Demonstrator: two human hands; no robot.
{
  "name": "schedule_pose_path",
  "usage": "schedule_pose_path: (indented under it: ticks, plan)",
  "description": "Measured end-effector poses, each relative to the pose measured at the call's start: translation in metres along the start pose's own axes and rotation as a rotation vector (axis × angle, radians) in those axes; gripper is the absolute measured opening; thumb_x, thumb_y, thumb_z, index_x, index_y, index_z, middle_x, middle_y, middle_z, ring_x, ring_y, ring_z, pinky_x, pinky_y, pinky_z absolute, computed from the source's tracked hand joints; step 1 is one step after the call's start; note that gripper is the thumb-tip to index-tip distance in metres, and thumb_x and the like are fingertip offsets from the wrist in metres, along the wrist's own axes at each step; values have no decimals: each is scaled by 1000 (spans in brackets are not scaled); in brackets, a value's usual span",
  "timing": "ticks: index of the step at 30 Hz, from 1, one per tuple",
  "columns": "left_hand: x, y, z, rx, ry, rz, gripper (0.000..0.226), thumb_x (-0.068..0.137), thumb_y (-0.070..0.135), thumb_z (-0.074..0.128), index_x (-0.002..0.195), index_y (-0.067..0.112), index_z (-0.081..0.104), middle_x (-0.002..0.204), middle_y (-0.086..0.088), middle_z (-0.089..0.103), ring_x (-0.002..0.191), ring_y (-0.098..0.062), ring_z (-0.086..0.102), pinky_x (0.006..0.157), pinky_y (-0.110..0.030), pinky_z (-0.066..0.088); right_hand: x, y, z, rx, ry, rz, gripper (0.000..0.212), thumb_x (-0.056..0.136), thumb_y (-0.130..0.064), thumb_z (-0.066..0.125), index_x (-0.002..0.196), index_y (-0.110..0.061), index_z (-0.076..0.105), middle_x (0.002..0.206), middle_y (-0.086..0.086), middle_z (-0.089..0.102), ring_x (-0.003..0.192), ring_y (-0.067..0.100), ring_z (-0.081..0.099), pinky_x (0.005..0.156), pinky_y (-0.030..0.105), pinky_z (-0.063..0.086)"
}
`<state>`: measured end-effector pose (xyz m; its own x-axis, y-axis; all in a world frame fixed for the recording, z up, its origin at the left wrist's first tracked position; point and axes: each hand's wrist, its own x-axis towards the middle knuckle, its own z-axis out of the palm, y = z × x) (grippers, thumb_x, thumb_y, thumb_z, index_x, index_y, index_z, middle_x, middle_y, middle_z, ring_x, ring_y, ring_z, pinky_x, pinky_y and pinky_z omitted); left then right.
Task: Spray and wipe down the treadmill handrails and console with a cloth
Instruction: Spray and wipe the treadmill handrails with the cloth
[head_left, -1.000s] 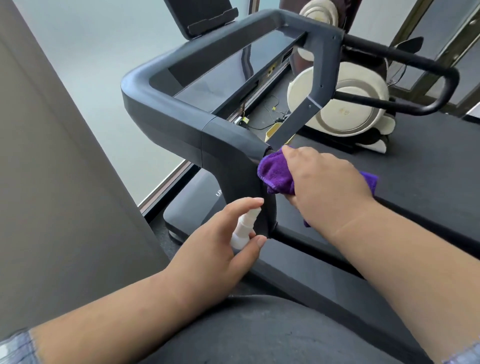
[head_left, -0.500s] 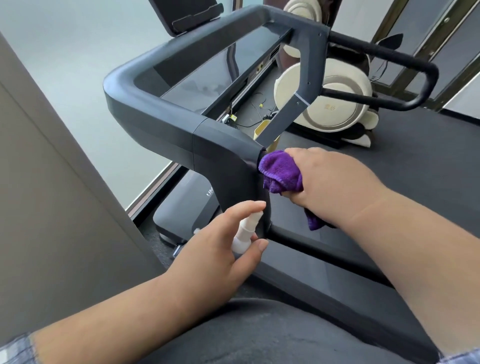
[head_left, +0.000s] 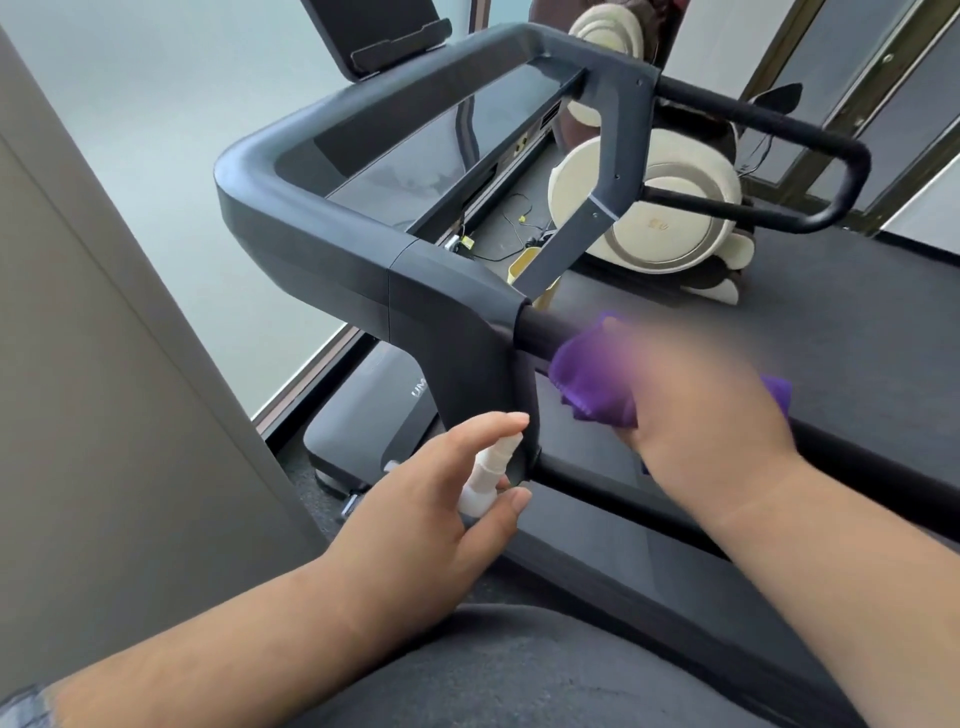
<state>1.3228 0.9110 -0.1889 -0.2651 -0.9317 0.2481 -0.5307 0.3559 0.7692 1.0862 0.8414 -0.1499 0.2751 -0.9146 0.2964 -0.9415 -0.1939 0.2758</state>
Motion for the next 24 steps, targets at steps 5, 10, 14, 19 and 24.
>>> schedule_pose_path:
  ticks: [5,10,14,19,24]
  plan:
    - [-1,-7,-1,0,26,-20,50,89,48,59,123,72,30,93,23,62,84,-3,61,77,-26,48,12,-22,6,-82,82,6,73,73,-16,77,140,-8,52,109,12,63,80,34,61,68,41,49]
    - [3,2,4,-6,32,1,54,87,49,60,119,77,27,99,27,60,87,2,60,74,-8,41,47,-65,6,-49,92,-19,65,87,-22,61,149,-13,41,121,9,61,95,29,63,77,41,48]
    - [4,5,10,-12,-4,25,56,88,47,62,121,75,28,101,29,59,87,4,59,74,-8,40,30,-37,1,14,63,-51,74,81,-26,71,149,-16,43,115,8,62,91,31,63,76,42,49]
    - [5,0,10,-29,1,21,49,90,51,59,123,73,30,98,28,60,88,6,60,77,-3,39,12,-2,-14,149,-117,34,77,81,-37,71,151,-26,39,128,2,58,107,32,59,86,43,47]
    - [5,-2,10,-13,-12,12,51,84,53,57,123,72,30,94,27,61,86,4,60,75,-5,40,39,-31,-20,152,-118,-30,74,85,-46,66,149,-23,36,133,4,54,112,31,58,90,43,47]
